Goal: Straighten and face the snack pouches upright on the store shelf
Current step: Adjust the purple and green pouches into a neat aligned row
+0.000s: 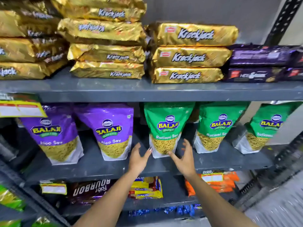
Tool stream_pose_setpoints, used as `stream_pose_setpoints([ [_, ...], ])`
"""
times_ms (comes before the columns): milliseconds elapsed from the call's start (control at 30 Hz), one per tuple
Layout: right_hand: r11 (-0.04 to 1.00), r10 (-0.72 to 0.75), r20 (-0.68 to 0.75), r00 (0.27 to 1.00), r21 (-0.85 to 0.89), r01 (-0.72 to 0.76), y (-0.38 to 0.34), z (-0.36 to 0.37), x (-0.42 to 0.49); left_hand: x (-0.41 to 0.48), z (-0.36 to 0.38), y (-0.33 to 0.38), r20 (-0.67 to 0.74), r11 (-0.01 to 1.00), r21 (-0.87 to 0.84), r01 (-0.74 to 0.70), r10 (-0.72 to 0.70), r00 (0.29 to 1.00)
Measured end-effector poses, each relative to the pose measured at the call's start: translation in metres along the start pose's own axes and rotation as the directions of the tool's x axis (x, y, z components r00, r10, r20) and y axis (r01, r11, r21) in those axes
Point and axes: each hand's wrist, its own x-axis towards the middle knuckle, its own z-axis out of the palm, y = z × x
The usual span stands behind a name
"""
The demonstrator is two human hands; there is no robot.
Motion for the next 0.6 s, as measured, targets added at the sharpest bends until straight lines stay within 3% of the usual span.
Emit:
stream_pose_setpoints([
  [67,0.997,0.082,0.166,0.983,-0.010,-0.081,0.006,-0.007,0.011,0.021,0.011,0.015,0.095,0.994,-0.008,0.113,-0.112,0.989],
  [167,0.992,0.097,0.292,0.951,0.045,-0.115,0.003,-0.009,0.023,0.036,0.021,0.027,0.193,0.997,-0.006,0.079,-0.076,0.978],
  [267,0.996,0.088,0.280,0.956,0.008,-0.094,0.002,-0.004,0.027,0.037,0.028,0.029,0.234,0.999,0.037,-0.004,-0.005,0.972],
  [600,1.000,-0.020,0.236,0.972,0.007,0.019,0.005,0.004,0.005,0.028,0.024,0.010,0.232,0.999,-0.047,0.020,-0.009,0.973],
])
